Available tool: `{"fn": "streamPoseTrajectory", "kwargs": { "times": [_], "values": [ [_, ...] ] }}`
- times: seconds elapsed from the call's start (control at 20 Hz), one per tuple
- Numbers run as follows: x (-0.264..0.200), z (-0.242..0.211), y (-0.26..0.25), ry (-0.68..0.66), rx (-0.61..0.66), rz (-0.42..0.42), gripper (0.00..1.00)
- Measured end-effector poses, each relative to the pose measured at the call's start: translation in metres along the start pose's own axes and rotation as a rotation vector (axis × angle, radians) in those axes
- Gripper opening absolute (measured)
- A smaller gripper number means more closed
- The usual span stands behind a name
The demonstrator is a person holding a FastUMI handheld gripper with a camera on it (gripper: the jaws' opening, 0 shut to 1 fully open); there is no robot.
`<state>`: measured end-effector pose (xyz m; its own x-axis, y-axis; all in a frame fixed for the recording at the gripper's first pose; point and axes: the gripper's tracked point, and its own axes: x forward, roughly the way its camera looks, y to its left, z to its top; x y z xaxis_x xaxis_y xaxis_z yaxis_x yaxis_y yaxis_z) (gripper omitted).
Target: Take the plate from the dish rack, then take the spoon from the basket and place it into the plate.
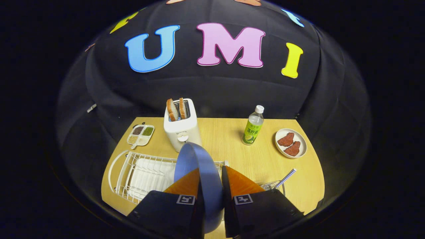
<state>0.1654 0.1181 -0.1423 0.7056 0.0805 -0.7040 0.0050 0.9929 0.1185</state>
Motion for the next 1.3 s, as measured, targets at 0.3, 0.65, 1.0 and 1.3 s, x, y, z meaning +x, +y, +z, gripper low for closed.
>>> {"fn": "streamPoseTrajectory", "kwargs": {
  "times": [0.3, 0.65, 1.0, 1.3],
  "values": [
    [-0.078, -0.071, -0.081, 0.045, 0.197, 0.125, 0.27],
    [-0.093, -0.167, -0.161, 0.138, 0.373, 0.174, 0.27],
    [-0.035, -0.226, -0.193, 0.238, 0.295, 0.240, 0.27],
    [-0.006, -0.273, -0.192, 0.347, 0.240, 0.355, 0.29]
  ]
}}
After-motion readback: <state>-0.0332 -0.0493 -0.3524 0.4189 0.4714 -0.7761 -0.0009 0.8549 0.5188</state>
